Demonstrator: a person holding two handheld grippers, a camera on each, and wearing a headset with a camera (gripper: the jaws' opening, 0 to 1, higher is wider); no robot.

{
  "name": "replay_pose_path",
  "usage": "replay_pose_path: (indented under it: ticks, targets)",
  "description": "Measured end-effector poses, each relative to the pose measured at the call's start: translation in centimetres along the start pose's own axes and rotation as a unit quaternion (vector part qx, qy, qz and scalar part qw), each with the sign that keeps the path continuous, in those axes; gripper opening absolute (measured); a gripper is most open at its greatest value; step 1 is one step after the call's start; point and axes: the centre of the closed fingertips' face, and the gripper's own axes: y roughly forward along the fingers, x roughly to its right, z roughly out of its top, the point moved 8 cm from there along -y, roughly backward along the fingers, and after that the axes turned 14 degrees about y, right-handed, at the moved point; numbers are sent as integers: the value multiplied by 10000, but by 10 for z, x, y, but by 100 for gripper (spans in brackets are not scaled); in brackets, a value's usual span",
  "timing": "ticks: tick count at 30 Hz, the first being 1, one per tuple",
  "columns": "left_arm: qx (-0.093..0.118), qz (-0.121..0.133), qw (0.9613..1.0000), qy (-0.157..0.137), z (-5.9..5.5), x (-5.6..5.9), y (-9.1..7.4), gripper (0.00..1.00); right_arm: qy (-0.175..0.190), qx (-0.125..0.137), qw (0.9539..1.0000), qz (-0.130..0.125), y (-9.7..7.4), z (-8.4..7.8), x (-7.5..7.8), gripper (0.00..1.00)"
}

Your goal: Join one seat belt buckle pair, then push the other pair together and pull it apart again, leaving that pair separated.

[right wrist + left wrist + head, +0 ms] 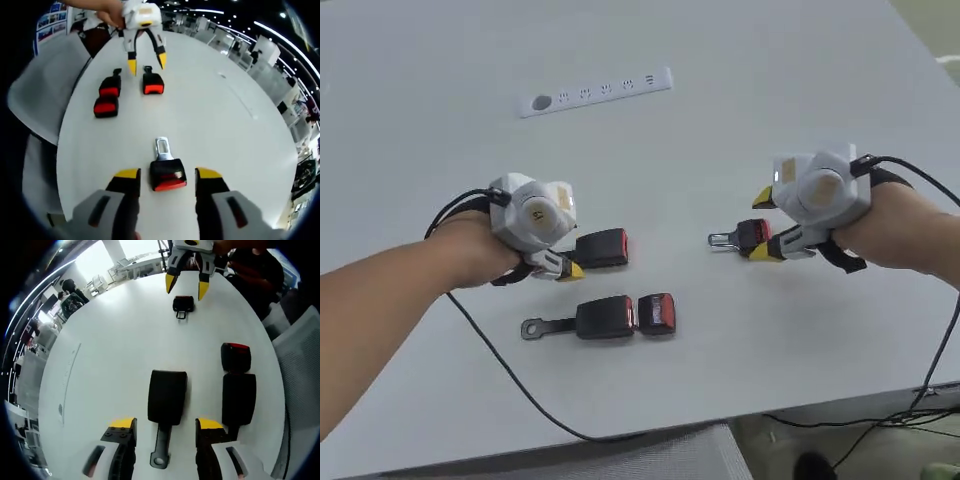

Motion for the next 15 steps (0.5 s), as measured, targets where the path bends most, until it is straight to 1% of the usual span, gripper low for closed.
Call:
replay_pose_path:
  ticks: [1,2,4,7,8,9,10,11,12,13,15]
  targets:
    - [49,27,9999,-103,-1,3,-5,49,29,26,10000,-7,-3,0,-2,45]
    - [136,123,9996,-220,-3,8,-12,50,64,92,9999,-74,-9,-1,-5,48]
    - [218,273,9985,-413,-8,15,-24,53,162,165,9997,-121,-15,-2,-9,50]
    - [353,453,9957,-723,-13,25,-37,56,325,296,9988,-208,-26,-5,-18,54]
    - [406,574,9937,-873,-16,30,-43,57,401,350,9982,-266,-31,-6,-21,56]
    - [448,616,9926,-946,-18,34,-47,58,479,382,9977,-287,-33,-7,-23,58]
    - [469,625,9918,-1009,-19,39,-50,60,547,414,9971,-315,-36,-8,-26,59]
    - [488,693,9903,-1102,-22,44,-55,61,572,484,9966,-343,-40,-10,-29,61]
    - [497,713,9901,-1104,-24,51,-60,63,599,492,9964,-350,-42,-11,-32,61]
    - [499,739,9893,-1155,-26,55,-62,65,725,589,9951,-339,-45,-12,-37,63]
    - [530,828,9865,-1313,-29,63,-69,66,690,609,9951,-354,-48,-13,-44,67]
